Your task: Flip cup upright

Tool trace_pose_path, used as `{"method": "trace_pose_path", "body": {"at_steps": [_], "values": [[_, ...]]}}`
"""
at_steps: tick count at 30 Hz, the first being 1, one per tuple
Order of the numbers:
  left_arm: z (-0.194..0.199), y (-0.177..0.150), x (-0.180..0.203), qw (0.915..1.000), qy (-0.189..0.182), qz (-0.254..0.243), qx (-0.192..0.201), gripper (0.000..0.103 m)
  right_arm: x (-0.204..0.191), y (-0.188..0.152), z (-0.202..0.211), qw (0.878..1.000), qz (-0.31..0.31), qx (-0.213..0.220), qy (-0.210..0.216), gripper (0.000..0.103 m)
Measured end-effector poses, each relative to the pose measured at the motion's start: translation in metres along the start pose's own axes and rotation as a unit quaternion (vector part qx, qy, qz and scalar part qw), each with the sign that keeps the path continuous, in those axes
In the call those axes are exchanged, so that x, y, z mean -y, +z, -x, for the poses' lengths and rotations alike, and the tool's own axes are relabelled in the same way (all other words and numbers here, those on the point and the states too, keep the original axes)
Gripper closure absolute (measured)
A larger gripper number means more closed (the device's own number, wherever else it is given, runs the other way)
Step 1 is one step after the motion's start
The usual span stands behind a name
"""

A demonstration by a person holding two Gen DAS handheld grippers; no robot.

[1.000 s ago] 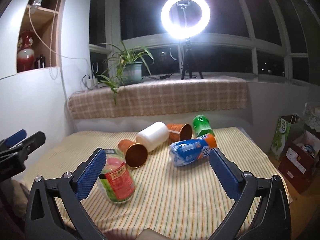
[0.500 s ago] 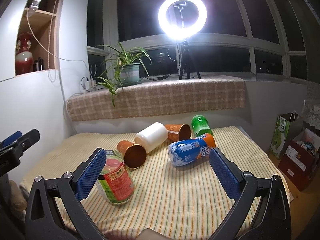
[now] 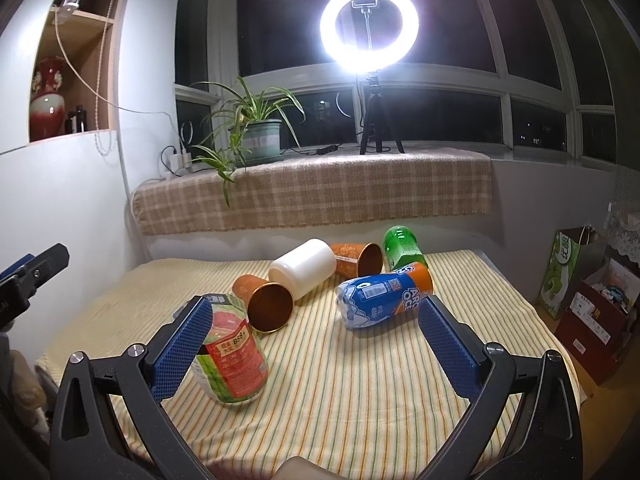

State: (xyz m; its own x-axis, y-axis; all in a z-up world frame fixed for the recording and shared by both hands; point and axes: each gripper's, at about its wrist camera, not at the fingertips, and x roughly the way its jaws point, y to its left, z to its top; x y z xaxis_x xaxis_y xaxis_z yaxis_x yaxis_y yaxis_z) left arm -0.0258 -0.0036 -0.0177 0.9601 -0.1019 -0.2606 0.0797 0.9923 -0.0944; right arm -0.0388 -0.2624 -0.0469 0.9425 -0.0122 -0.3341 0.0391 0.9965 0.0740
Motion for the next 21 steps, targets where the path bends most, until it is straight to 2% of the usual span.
{"method": "trace_pose_path", "body": {"at_steps": [21], "values": [[0.0003, -0.0001, -0.0043, 1.0000, 0.003, 0.004, -0.001, 0.000, -0.0059, -0.0042, -0.0027, 1.000, 0.005, -0.011, 0.003, 0.001]]}}
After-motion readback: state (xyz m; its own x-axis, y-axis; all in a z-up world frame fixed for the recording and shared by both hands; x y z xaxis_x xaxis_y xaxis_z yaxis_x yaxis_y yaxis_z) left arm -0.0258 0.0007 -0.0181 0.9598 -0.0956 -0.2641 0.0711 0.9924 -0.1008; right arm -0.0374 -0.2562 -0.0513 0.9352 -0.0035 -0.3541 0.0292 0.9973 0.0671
